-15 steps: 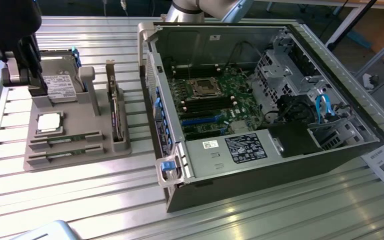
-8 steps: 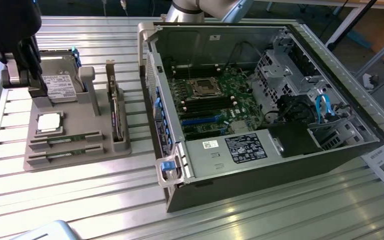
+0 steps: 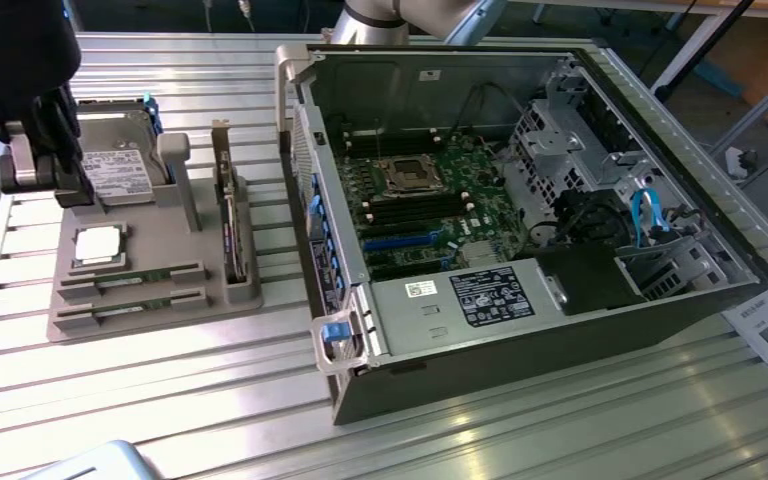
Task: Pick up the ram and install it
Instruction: 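Pick up the ram and move it above insertion slot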
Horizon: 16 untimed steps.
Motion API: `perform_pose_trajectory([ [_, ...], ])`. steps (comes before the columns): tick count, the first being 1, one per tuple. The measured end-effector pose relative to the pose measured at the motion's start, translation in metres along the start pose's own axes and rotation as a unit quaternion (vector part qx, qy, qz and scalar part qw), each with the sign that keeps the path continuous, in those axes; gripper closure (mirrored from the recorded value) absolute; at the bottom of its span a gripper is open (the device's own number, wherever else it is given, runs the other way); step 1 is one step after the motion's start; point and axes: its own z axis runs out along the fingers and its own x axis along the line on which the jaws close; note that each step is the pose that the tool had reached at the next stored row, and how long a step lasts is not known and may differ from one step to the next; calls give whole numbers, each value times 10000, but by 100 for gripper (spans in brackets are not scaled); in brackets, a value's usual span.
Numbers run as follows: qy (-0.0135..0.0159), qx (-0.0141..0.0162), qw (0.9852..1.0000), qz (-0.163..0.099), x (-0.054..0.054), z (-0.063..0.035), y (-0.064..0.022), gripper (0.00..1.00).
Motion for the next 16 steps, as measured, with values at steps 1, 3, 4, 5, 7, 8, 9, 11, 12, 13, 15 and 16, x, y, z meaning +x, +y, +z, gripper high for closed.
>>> perform_pose_trajectory([
  [1, 0, 0, 10000, 0, 7, 0, 1, 90],
  [3, 0, 0, 10000, 1, 11, -1, 1, 90],
  [4, 0, 0, 10000, 1, 12, 0, 1, 90],
  [5, 0, 0, 10000, 0, 12, 0, 1, 90],
  [7, 0, 1, 10000, 0, 13, 7, 1, 90],
  [8, -1, 2, 10000, 0, 13, 16, 1, 90],
  [9, 0, 3, 10000, 0, 15, 28, 0, 90],
  [11, 0, 4, 10000, 0, 20, 58, -1, 90],
  [12, 0, 4, 10000, 0, 23, 81, -2, 90],
  [13, 0, 4, 10000, 0, 27, 101, -2, 90],
  [15, 0, 5, 10000, 0, 37, 145, -3, 90],
  [16, 0, 5, 10000, 0, 40, 159, -4, 90],
])
